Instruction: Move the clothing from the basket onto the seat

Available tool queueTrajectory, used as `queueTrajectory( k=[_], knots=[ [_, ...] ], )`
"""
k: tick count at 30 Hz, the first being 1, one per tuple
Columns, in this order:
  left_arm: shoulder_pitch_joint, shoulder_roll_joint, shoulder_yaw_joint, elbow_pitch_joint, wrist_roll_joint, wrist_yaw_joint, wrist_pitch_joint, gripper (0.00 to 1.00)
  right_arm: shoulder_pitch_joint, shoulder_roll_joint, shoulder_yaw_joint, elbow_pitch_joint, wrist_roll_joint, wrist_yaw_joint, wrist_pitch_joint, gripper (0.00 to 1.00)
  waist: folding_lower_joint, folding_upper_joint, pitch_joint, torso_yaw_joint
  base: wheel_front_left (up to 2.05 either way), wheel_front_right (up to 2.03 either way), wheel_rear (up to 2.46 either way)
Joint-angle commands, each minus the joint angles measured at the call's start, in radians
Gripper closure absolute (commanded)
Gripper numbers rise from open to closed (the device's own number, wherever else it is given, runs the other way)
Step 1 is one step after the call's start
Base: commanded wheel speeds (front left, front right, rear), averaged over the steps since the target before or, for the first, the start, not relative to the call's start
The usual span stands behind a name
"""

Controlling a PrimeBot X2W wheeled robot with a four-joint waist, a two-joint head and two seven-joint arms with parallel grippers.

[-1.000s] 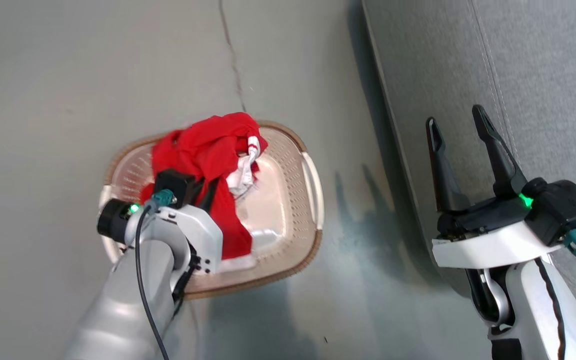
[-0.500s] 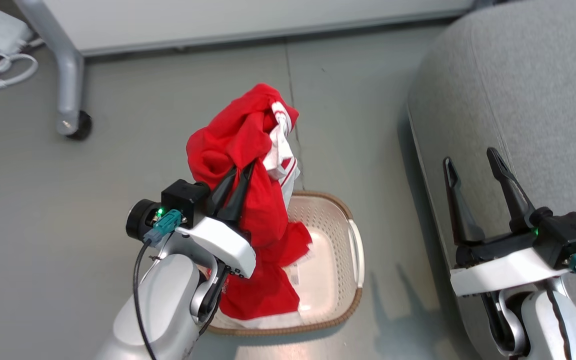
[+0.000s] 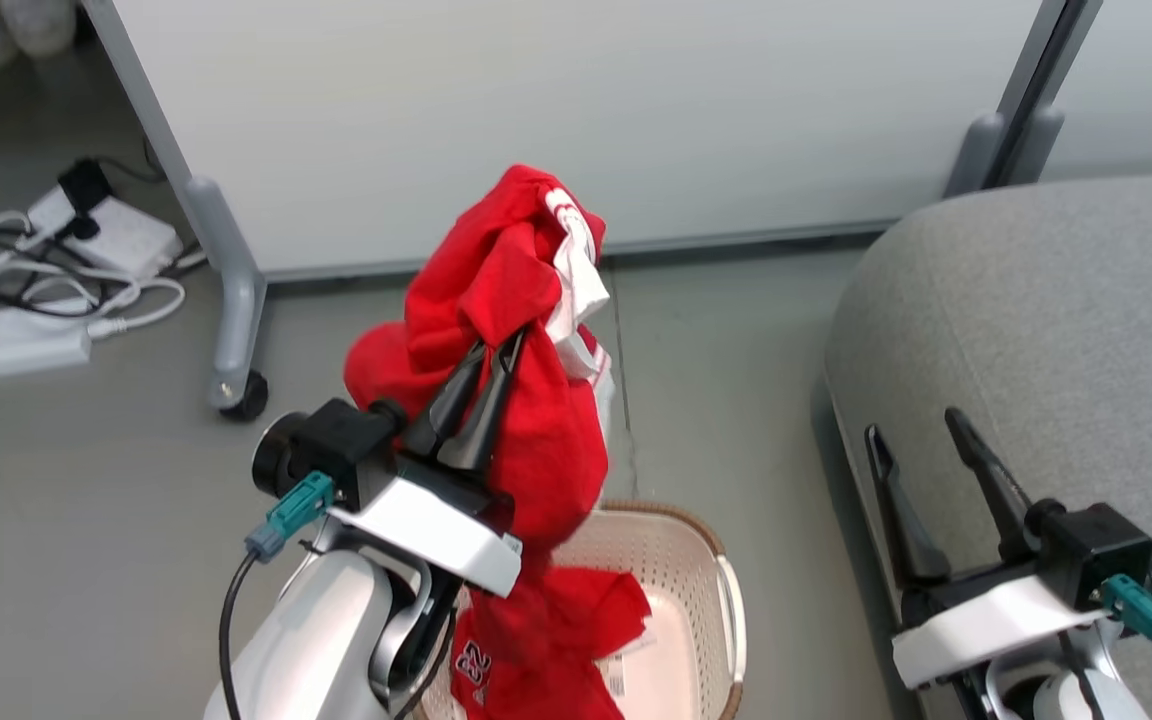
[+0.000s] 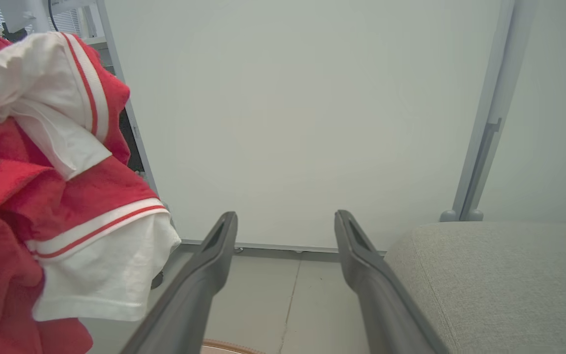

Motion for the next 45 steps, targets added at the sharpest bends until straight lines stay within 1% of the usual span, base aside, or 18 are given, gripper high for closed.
queueTrajectory(
  k=[1, 9, 18, 33, 36, 40, 43, 44, 45],
  knots=[
    [0.014, 0.008, 0.002, -0.009, -0.002, 0.002, 0.002, 1.00, 0.012, -0.004, 0.000, -0.001, 0.007, 0.002, 0.005, 0.00, 0.0000, 0.0000, -0.042, -0.005, 0.00, 0.00, 0.00],
    [0.102, 0.040, -0.008, -0.157, -0.014, 0.028, 0.042, 1.00, 0.081, 0.000, -0.008, -0.033, 0.008, 0.002, 0.034, 0.00, 0.0000, 0.0000, -0.096, -0.014, 0.00, 0.00, 0.00],
    [0.165, 0.072, -0.015, -0.260, -0.019, 0.053, 0.080, 1.00, 0.135, 0.013, -0.022, -0.068, 0.005, 0.002, 0.058, 0.00, 0.0000, 0.0000, -0.120, -0.016, 0.00, 0.00, 0.00],
    [0.171, 0.084, -0.017, -0.290, -0.024, 0.072, 0.087, 1.00, 0.102, 0.022, -0.001, -0.076, 0.012, 0.002, 0.062, 0.00, 0.0000, 0.0000, -0.114, -0.023, 0.00, 0.00, 0.00],
    [0.166, 0.086, -0.019, -0.292, -0.022, 0.073, 0.089, 1.00, 0.080, 0.024, 0.037, -0.081, 0.029, 0.002, 0.065, 0.00, 0.0000, 0.0000, -0.112, -0.021, 0.00, 0.00, 0.00],
    [0.153, 0.091, -0.024, -0.292, -0.007, 0.079, 0.093, 1.00, 0.037, 0.026, 0.150, -0.089, 0.071, 0.002, 0.079, 0.00, 0.0000, 0.0000, -0.106, -0.016, 0.00, 0.00, 0.00],
    [0.147, 0.091, -0.027, -0.292, -0.007, 0.080, 0.094, 1.00, 0.001, 0.026, 0.262, -0.089, 0.110, 0.002, 0.092, 0.00, 0.0000, 0.0000, -0.102, -0.010, 0.00, 0.00, 0.00],
    [0.147, 0.091, -0.027, -0.292, -0.007, 0.080, 0.094, 1.00, 0.001, 0.026, 0.262, -0.089, 0.110, 0.002, 0.092, 0.00, 0.0000, 0.0000, -0.102, -0.010, 0.00, 0.00, 0.00],
    [0.145, 0.091, -0.028, -0.291, -0.008, 0.080, 0.094, 1.00, -0.009, 0.026, 0.295, -0.087, 0.126, 0.002, 0.094, 0.00, 0.0000, 0.0000, -0.101, -0.007, 0.00, 0.00, 0.00]
  ],
)
